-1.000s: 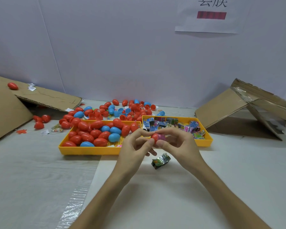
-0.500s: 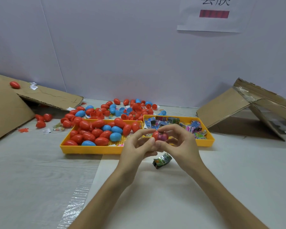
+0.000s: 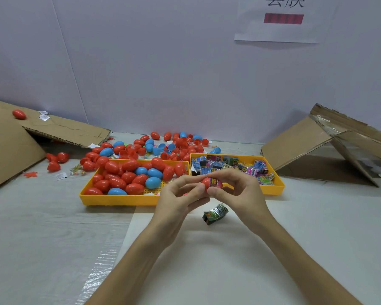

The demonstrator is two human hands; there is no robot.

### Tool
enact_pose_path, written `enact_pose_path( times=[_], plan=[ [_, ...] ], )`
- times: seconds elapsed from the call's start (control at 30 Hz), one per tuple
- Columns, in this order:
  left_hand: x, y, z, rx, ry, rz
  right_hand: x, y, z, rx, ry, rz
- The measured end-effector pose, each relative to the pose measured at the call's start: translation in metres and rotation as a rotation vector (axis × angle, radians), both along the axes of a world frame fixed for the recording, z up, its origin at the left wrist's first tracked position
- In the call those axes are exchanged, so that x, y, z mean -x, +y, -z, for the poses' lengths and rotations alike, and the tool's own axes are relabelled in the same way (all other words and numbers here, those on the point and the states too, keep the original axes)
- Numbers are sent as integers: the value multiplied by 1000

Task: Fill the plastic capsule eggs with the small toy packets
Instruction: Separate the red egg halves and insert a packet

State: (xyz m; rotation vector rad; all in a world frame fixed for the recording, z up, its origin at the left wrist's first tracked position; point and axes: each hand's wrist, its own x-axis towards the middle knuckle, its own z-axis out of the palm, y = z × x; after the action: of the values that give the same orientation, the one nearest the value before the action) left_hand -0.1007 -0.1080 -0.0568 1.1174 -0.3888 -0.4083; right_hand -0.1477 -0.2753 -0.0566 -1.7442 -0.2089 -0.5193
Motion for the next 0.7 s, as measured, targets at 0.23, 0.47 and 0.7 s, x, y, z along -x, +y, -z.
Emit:
enact_pose_path(
  times=[0.23, 0.47, 0.7],
  plan=[
    [0, 0, 1, -13, -10, -6, -1, 0, 2, 14, -10, -6],
    [-2, 1, -1, 68, 81, 30, -2, 4, 0, 7, -61, 33],
    [-1, 2, -2, 43, 29, 45, -2, -2, 1, 31, -14, 12]
  ],
)
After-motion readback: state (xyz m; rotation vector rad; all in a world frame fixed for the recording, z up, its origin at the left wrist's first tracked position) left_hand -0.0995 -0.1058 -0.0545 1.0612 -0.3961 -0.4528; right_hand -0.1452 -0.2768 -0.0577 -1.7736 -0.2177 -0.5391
